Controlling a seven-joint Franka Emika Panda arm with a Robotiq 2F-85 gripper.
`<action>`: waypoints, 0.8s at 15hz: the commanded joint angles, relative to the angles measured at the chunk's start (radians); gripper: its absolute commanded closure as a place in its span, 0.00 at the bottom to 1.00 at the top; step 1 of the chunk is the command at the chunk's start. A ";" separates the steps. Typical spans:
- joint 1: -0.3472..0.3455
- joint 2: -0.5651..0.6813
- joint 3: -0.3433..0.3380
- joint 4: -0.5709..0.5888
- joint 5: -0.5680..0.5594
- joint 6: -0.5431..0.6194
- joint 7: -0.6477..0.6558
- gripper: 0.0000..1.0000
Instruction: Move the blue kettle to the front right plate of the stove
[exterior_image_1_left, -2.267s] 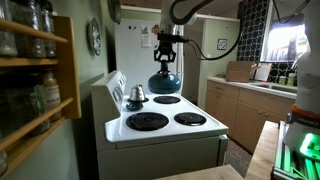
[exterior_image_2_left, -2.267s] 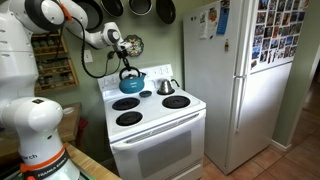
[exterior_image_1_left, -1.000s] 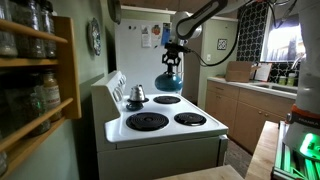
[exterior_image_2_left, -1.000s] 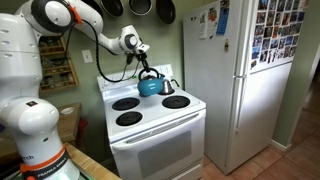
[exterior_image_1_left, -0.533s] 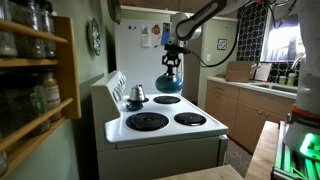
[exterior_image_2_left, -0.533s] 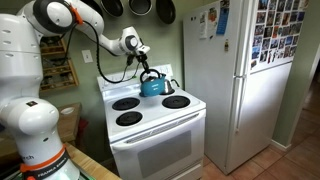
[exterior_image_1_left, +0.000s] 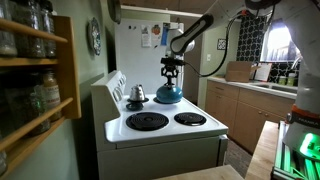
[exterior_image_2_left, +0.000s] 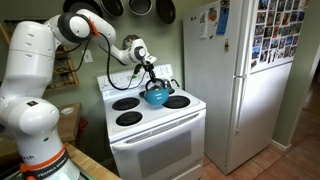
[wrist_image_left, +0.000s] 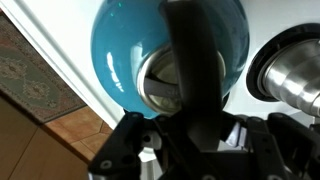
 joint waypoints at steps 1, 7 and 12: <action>0.025 0.084 -0.055 0.142 -0.019 -0.008 0.075 0.98; 0.023 0.214 -0.098 0.307 0.008 0.014 0.172 0.98; 0.027 0.318 -0.149 0.425 -0.004 0.042 0.309 0.98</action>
